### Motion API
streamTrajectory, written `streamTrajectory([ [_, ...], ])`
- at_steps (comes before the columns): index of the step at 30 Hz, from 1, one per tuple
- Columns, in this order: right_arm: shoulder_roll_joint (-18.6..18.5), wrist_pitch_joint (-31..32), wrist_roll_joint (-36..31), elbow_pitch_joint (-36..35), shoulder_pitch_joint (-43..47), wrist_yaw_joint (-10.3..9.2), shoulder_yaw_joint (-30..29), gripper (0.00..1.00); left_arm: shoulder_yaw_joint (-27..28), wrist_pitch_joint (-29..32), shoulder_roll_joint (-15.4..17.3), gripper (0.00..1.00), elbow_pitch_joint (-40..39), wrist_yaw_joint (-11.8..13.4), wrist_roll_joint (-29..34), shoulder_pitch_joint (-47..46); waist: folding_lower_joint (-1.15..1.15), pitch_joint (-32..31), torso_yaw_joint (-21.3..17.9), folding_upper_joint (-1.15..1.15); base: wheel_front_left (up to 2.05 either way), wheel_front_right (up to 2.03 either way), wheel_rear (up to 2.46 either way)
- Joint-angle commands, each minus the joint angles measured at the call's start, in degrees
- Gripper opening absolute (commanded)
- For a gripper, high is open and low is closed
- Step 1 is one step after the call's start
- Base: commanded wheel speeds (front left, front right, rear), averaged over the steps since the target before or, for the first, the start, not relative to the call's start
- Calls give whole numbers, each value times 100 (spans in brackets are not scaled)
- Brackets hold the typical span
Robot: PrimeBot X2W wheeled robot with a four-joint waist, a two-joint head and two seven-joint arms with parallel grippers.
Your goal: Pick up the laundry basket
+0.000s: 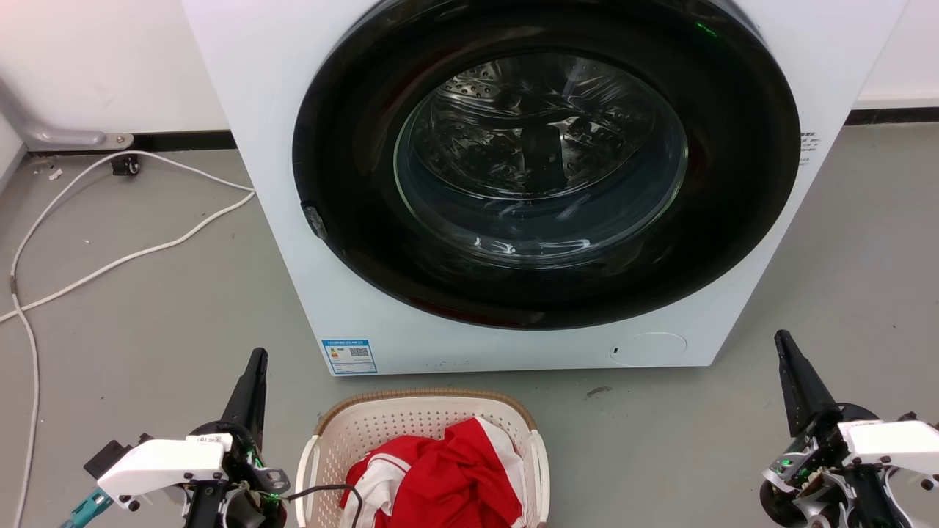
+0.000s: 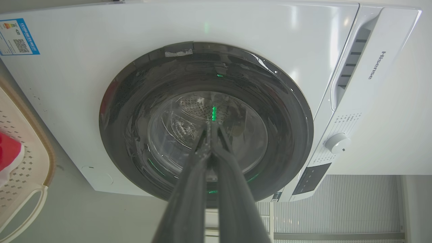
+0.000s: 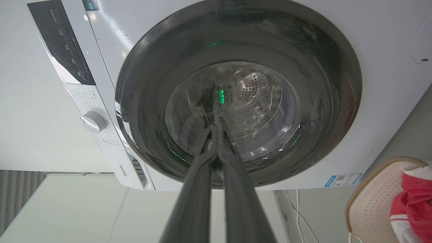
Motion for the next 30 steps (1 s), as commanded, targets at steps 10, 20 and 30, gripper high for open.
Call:
streamTrajectory([
  [10,20,12,-31,3,-65,-2,-8,0,13,14,-3,0,2,-23,-10,-49,0,0,0,0,0,0,0],
  [20,5,-96,-47,28,52,0,40,100,-51,-97,-7,100,-26,1,4,47,0,3,0,0,0,0,0],
  [30,5,-380,-941,-206,49,0,30,100,16,-381,-5,100,-224,-1,779,42,0,19,7,0,0,0,0],
])
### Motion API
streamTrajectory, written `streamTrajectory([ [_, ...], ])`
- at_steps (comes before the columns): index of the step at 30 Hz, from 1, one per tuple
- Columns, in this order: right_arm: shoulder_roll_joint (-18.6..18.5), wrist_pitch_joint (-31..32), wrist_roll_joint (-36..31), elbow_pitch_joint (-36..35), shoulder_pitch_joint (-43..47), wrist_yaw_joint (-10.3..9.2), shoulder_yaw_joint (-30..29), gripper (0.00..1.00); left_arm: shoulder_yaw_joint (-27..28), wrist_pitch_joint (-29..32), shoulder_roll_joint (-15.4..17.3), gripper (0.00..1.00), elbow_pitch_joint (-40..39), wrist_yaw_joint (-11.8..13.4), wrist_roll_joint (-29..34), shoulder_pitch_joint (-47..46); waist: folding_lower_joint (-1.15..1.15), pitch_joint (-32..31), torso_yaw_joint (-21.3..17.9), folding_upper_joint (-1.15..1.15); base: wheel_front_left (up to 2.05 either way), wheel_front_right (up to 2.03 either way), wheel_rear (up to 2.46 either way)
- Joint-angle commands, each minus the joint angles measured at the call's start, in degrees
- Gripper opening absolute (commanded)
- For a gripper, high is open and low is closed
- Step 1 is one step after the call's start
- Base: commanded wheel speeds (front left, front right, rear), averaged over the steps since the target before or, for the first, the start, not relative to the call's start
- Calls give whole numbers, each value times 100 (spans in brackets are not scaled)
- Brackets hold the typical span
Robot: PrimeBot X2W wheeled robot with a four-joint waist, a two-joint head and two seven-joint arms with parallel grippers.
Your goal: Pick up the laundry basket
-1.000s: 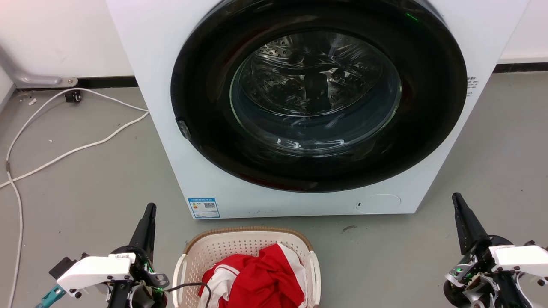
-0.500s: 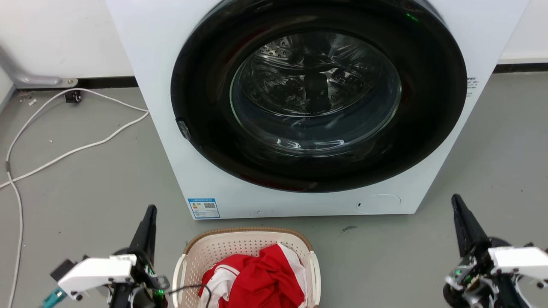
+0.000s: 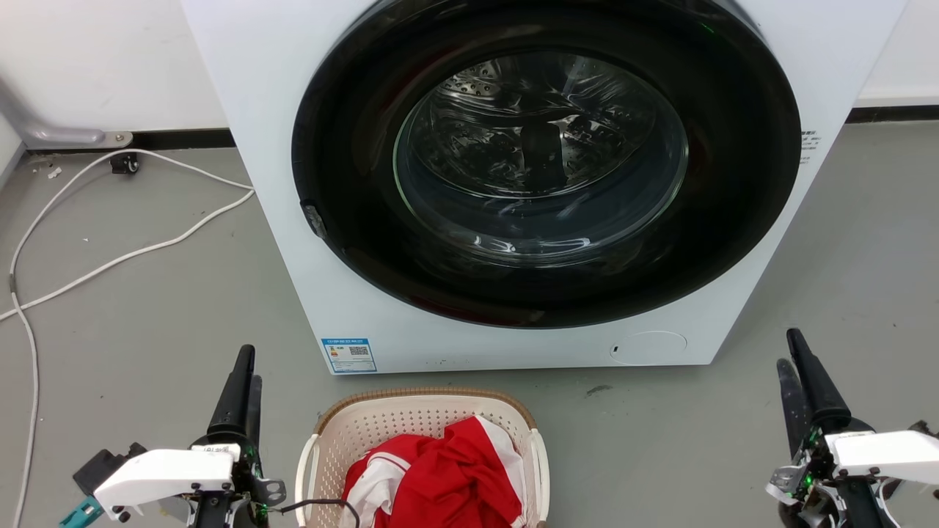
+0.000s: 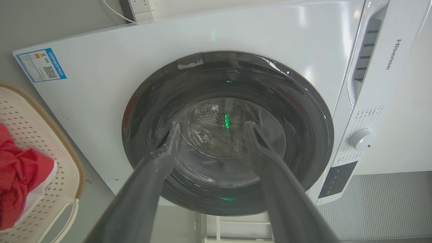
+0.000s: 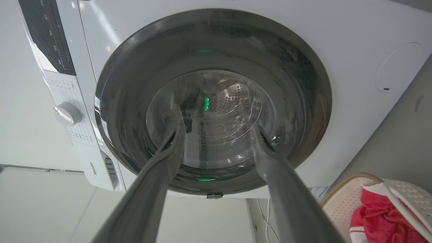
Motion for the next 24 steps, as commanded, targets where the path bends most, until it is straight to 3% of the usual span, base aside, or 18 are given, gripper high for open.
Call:
streamTrajectory([
  [1,-11,-71,-307,-192,-127,1,2,100,39,-77,17,100,-154,-6,241,-129,0,4,2,0,0,0,0],
  [24,-11,-610,-3625,-905,71,1,332,100,-217,-612,20,100,-775,380,2998,-11,0,50,11,0,0,0,0],
])
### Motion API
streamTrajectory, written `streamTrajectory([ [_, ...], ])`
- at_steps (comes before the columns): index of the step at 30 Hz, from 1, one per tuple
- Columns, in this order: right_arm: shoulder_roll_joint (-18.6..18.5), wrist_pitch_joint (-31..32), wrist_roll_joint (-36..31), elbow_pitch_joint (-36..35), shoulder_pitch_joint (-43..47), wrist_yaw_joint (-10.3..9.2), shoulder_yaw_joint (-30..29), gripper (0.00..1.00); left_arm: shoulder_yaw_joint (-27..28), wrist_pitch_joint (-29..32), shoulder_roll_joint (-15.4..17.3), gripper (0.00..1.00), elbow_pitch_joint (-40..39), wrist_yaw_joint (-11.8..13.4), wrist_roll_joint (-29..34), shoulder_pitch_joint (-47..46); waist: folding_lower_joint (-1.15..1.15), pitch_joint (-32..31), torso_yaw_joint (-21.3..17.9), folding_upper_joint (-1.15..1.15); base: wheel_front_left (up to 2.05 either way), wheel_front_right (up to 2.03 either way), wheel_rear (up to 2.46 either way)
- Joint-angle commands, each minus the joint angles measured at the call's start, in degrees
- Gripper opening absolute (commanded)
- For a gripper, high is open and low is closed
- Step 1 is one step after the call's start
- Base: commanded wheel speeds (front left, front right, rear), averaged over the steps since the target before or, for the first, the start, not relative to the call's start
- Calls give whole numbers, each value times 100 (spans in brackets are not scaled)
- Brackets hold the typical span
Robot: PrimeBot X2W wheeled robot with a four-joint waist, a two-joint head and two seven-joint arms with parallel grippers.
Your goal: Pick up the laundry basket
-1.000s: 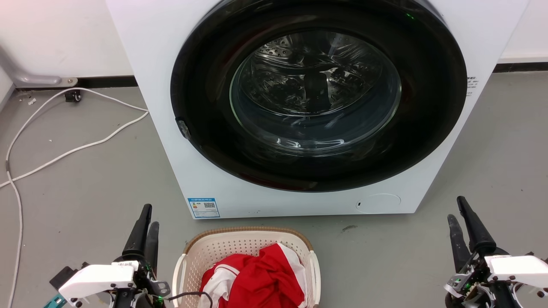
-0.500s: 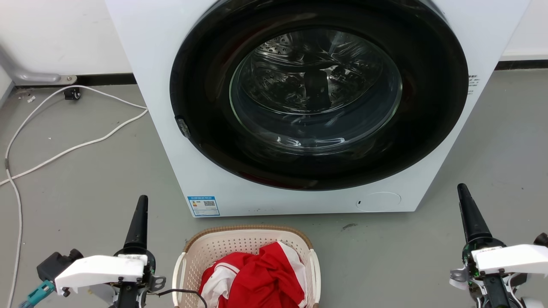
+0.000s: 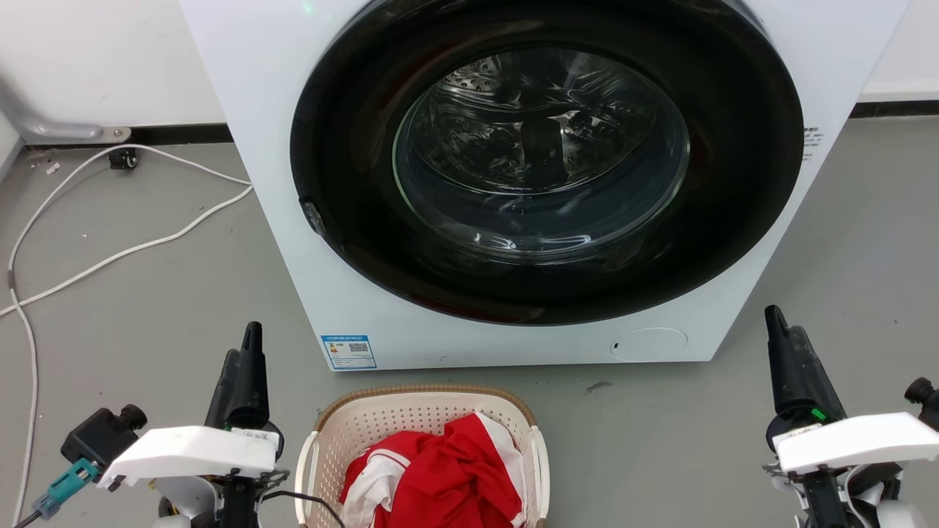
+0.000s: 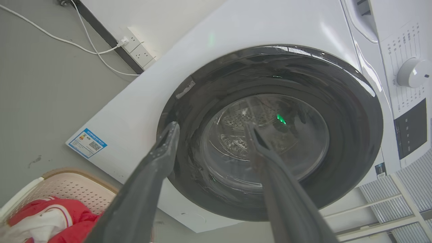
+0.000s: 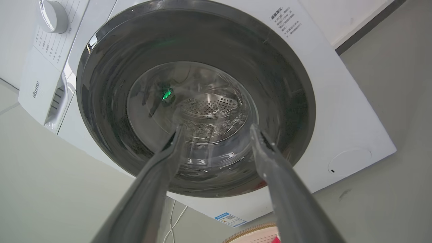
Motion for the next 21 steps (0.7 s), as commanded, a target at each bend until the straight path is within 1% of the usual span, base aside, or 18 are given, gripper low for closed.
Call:
streamTrajectory([
  [1,-13,-84,-320,-154,-5,1,37,100,-2,-69,18,100,-157,20,272,-23,0,4,-2,0,0,0,0],
  [10,-12,-259,-1194,-283,82,1,111,100,-60,-246,19,100,-300,36,1113,58,0,20,7,0,0,0,0],
  [20,-12,-438,-1970,-349,185,1,145,100,-77,-420,21,100,-370,10,1838,137,0,41,21,0,0,0,0],
  [21,-12,-438,-1970,-349,185,1,145,100,-77,-420,21,100,-370,10,1838,137,0,41,21,0,0,0,0],
])
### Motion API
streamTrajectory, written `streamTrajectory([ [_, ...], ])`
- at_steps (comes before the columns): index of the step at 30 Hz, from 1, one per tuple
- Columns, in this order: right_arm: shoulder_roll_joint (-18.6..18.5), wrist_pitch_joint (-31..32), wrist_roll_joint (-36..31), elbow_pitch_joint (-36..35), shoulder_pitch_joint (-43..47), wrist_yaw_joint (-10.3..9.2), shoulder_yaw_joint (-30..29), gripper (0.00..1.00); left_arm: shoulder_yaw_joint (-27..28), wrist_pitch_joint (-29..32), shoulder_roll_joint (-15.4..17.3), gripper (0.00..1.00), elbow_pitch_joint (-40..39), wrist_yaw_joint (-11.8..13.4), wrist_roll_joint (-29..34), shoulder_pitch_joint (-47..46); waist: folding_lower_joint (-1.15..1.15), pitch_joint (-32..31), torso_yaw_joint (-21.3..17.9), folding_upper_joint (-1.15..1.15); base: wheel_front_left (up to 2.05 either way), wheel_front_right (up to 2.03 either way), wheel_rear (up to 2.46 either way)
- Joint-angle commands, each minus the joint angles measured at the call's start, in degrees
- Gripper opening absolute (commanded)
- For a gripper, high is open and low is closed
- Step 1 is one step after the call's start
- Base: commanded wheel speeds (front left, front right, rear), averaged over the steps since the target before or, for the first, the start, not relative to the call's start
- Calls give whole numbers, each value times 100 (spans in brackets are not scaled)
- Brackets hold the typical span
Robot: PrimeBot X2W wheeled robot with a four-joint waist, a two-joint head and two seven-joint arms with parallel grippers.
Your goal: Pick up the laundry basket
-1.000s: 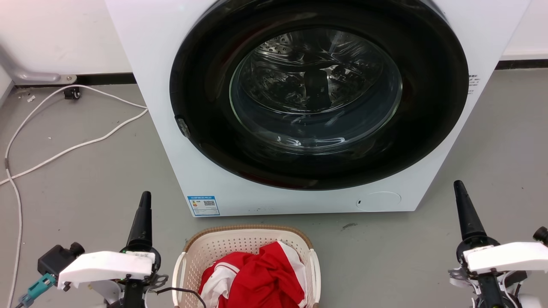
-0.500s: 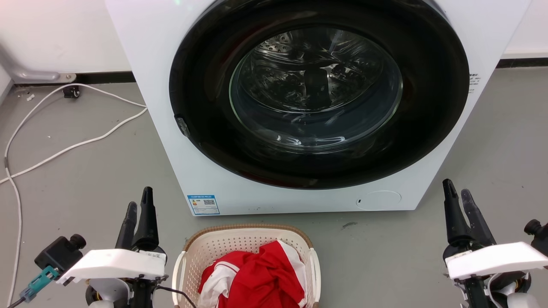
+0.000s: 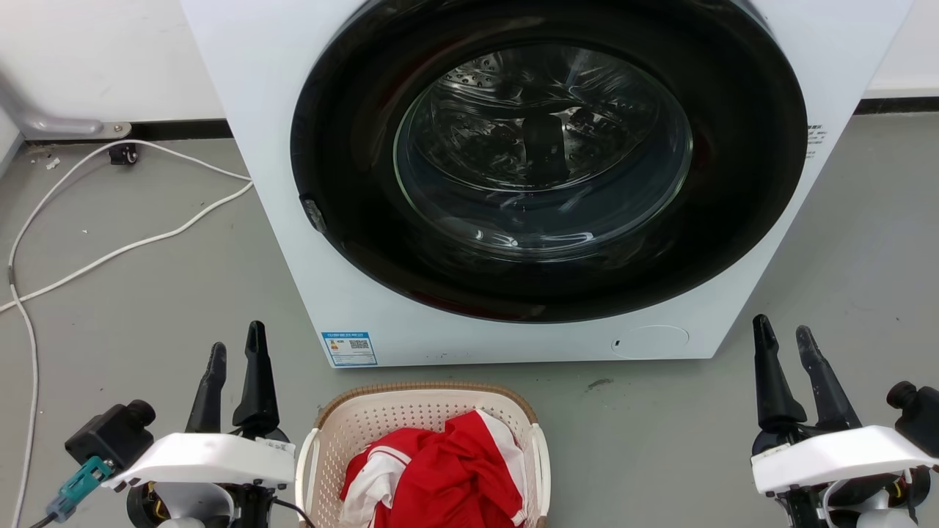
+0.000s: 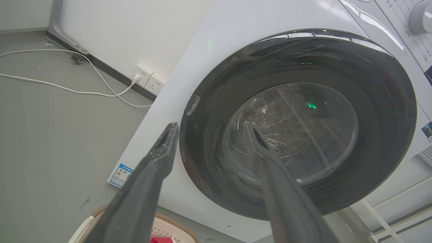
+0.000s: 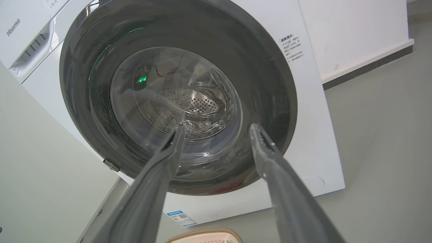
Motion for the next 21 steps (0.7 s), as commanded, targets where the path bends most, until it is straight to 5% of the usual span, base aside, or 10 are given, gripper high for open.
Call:
streamTrajectory([
  [1,-12,-57,-177,-107,-16,2,17,100,-7,-50,19,100,-104,-23,164,-8,-1,4,-1,0,0,0,0],
  [21,-11,-365,-1494,-274,147,2,104,100,-21,-358,21,100,-163,-65,1472,142,-1,47,20,0,0,0,0],
])
